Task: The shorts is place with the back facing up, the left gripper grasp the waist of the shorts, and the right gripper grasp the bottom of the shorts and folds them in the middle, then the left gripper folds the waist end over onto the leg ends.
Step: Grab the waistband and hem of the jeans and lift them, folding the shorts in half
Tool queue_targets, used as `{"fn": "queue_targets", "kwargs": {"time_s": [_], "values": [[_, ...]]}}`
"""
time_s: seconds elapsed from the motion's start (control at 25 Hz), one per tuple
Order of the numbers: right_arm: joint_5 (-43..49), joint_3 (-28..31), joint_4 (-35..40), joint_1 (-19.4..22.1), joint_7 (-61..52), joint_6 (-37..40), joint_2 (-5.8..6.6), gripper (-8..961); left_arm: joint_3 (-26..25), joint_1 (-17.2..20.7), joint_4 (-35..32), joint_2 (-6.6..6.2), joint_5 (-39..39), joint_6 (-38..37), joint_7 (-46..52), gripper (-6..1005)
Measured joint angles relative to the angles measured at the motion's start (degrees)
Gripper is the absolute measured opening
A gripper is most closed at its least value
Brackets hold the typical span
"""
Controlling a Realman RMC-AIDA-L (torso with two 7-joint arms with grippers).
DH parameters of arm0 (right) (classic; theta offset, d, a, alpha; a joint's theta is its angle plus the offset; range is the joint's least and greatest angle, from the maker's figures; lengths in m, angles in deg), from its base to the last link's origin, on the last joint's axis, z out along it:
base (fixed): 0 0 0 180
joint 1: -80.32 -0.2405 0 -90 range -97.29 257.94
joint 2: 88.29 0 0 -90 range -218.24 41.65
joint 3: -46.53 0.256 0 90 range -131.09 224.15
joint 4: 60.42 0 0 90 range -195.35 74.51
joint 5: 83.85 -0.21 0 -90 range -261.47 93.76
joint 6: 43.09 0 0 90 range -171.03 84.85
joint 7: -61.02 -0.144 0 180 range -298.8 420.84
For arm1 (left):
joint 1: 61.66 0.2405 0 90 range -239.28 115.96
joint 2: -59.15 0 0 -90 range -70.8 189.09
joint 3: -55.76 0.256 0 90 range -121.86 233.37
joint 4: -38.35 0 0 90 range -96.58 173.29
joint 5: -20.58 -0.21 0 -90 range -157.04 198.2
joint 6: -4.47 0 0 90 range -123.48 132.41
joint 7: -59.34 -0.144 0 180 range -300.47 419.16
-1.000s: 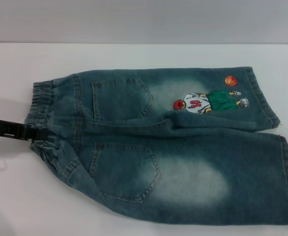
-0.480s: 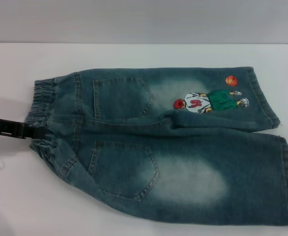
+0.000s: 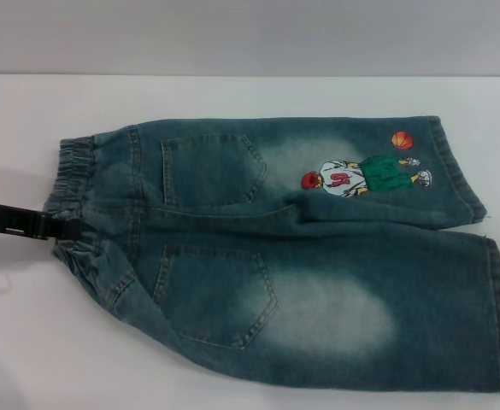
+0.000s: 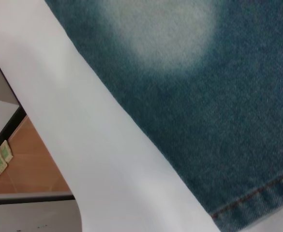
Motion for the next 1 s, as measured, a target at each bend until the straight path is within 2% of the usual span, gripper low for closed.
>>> {"fn": "queue_targets", "kwargs": {"time_s": [1.0], "values": [[0.1,-1.3,-0.3,-1.2,0.4,-2.0,-1.22,584,0.4,-0.8,0.3,0.39,0.0,0.0,0.0,49]]}}
